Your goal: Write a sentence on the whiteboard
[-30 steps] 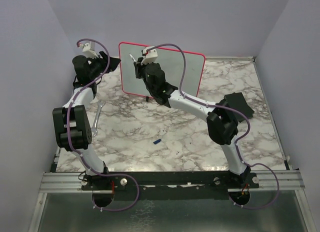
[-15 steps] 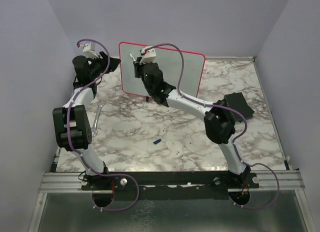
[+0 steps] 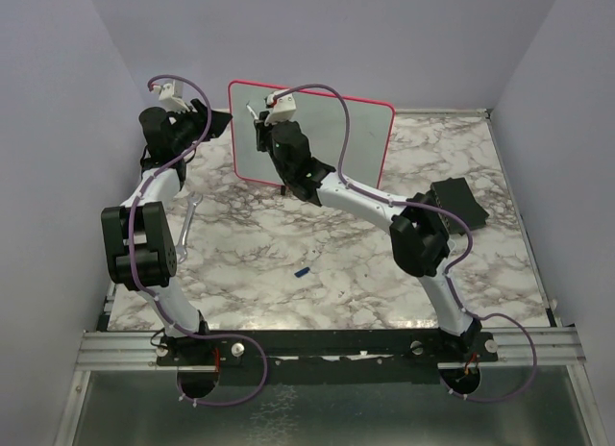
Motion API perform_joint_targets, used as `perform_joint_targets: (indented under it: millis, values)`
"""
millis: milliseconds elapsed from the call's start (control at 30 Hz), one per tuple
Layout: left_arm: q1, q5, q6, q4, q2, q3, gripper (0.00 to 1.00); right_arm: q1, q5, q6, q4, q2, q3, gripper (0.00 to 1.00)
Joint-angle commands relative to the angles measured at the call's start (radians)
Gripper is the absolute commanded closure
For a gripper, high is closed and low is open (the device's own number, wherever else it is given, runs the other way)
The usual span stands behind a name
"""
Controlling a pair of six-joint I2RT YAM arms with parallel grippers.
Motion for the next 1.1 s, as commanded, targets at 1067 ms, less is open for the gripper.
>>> perform_joint_targets:
  millis: [1067]
  values:
    - [0.003, 0.032, -0.004, 0.037, -0.012, -0.014, 0.49, 0.018, 0.075, 0.003, -0.020, 0.008, -0.050, 1.00]
